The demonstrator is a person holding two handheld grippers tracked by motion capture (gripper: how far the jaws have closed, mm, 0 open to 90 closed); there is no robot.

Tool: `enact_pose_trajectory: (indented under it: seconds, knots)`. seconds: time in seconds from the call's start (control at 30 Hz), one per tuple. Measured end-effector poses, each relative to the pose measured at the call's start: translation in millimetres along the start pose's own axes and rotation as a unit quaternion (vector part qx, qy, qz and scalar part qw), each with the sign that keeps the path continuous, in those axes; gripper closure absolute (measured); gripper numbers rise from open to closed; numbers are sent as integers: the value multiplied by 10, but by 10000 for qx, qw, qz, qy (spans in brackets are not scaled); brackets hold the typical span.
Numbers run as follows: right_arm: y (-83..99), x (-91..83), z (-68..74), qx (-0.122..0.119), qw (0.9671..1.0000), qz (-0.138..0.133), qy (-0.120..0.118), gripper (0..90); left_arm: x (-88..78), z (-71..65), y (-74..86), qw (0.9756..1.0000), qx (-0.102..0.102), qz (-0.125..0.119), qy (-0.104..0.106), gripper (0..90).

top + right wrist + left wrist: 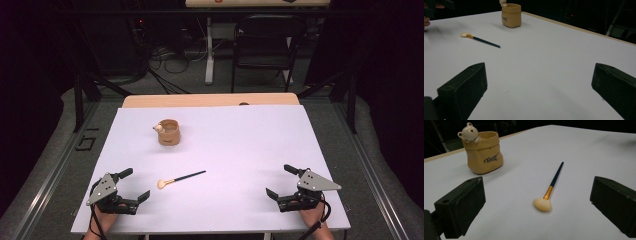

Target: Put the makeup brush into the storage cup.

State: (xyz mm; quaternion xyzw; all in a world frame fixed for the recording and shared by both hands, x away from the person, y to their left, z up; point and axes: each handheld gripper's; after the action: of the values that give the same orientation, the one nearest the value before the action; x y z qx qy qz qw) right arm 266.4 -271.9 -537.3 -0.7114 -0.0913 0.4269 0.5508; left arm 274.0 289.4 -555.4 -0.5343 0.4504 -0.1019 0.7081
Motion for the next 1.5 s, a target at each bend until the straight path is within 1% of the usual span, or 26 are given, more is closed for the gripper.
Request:
enact_pose_trajectory:
  seconds: [0.13,0.23,0.37,0.4,0.5,0.53,0.57,0.6,0.63,0.77,0.8,0.83,0.9,0.97,1.0,1.07,1.1,1.33,1.37,1.4,1.43,1.47,1.5]
  knots:
    - [-3,-7,6,2,10000,-9,35,0,1,-2,0,10000,27,22,-1,1]
    - [-6,4,3,5,10000,-25,45,0,0,-2,4,10000,-3,17,3,1]
    - [-5,-1,5,-15,10000,60,78,0,5,-3,-1,10000,14,22,16,1]
    - [-5,-1,6,-15,10000,57,74,0,3,-10,-4,10000,10,68,-62,1]
    - [0,7,4,-10,10000,17,57,0,15,-11,-4,10000,-10,60,-44,1]
    - [1,7,3,-5,10000,15,64,0,16,-5,-5,10000,5,63,18,1]
    - [1,1,4,-5,10000,46,76,0,16,-5,-5,10000,5,63,18,1]
    - [0,-2,4,-15,9999,49,91,0,18,-12,-7,10000,-8,61,-66,1]
    - [-1,-2,5,-16,9999,52,94,0,23,-4,-7,10000,9,43,17,1]
    - [-5,12,7,-2,10000,33,84,0,30,-3,-17,10000,19,45,15,1]
    - [-6,16,8,0,10000,38,92,0,26,-4,-21,10000,18,88,4,1]
    - [-8,19,8,-5,10000,39,91,0,28,-11,-23,9999,2,98,-60,1]
    - [-8,23,9,-8,9999,32,97,0,31,-9,-26,9999,18,110,-57,1]
    - [-9,25,10,-2,9999,37,102,0,43,-2,-34,10000,10,66,10,1]
    - [-9,25,10,-1,9999,38,103,0,38,-6,-41,9999,-6,120,-46,1]
    - [-9,24,8,-4,9999,42,111,0,45,-5,-48,9999,-14,140,-35,1]
    - [-9,23,8,0,9999,45,119,0,51,2,-50,9999,-2,131,39,2]
    - [-7,19,4,7,9999,61,122,0,79,-4,-92,9997,-19,246,91,1]
    - [-7,17,4,4,9999,64,119,0,90,6,-122,9994,-54,307,181,1]
    - [-7,17,4,2,9999,62,116,0,90,1,-137,9992,-85,355,134,1]
    - [-6,17,3,5,9999,61,111,0,97,0,-148,9992,-67,364,129,1]
    - [-5,20,2,9,9999,47,108,0,103,6,-157,9991,-25,388,180,1]
    - [-5,20,2,10,9999,49,107,0,116,-4,-166,9991,-28,411,123,1]
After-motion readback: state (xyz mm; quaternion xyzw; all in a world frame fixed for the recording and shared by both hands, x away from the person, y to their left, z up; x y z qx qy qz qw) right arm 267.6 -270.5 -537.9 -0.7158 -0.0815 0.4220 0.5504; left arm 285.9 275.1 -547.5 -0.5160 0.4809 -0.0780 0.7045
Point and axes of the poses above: each handheld gripper's, and its own axes: x roughly forward along the jaws, y roughly out of its underside, z roughly to its left, and after that the axes turned 14 degrees about z, right-handed
